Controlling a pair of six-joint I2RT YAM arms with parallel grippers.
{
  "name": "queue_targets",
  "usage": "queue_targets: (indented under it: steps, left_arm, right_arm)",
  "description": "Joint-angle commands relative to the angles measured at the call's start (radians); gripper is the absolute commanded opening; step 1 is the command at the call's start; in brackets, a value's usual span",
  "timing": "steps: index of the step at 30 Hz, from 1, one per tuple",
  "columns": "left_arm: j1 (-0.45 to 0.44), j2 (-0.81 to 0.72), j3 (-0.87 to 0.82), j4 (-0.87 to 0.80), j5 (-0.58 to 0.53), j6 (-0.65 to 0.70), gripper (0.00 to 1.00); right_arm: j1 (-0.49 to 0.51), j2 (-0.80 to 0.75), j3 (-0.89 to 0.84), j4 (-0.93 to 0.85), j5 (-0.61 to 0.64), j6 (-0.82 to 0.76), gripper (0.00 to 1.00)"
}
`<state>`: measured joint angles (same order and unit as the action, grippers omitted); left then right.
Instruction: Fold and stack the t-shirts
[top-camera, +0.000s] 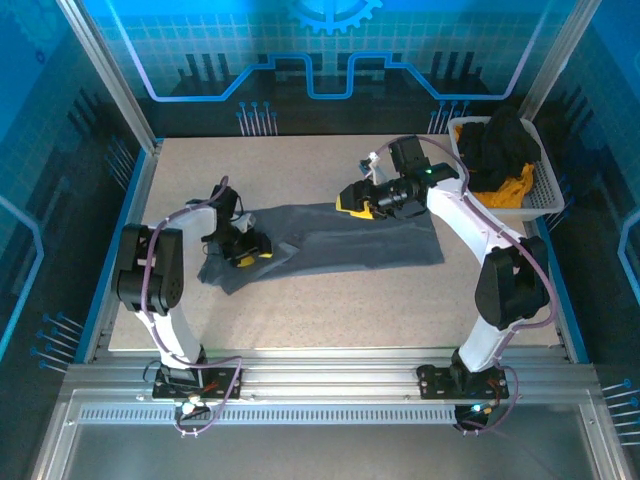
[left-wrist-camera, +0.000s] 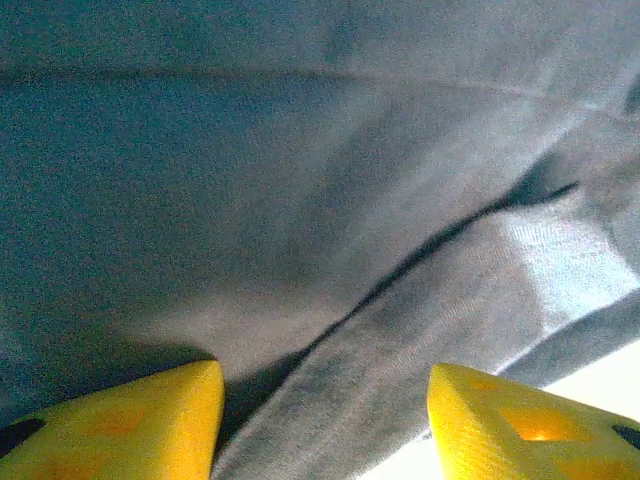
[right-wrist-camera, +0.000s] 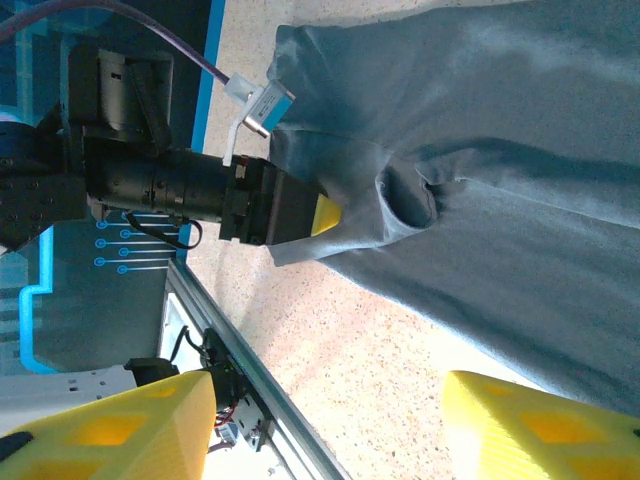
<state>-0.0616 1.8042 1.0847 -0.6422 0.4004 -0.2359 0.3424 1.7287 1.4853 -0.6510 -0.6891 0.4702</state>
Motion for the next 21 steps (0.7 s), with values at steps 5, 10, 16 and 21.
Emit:
queue_targets:
  steps: [5,10,16,21]
  left_arm:
    - [-0.026,-0.094,-0.065,-0.008,0.137,-0.034,0.57]
    - [-0.086,-0.15,-0.129,0.021,0.191,-0.086,0.57]
    - [-0.191,-0.173,-0.201,0.062,0.224,-0.134,0.57]
    - [-0.191,-0.262,-0.18,0.07,0.165,-0.153,0.57]
  right_arm:
    - [0.015,0.037,0.013,0.021,-0.017,0.004,0.62]
    - [0.017,0.043,0.016,0.021,-0.016,0.004,0.61]
    - [0.016,0.04,0.01,0.016,-0.015,-0.002,0.61]
    - [0.015,0.037,0.01,0.011,-0.013,-0.004,0.61]
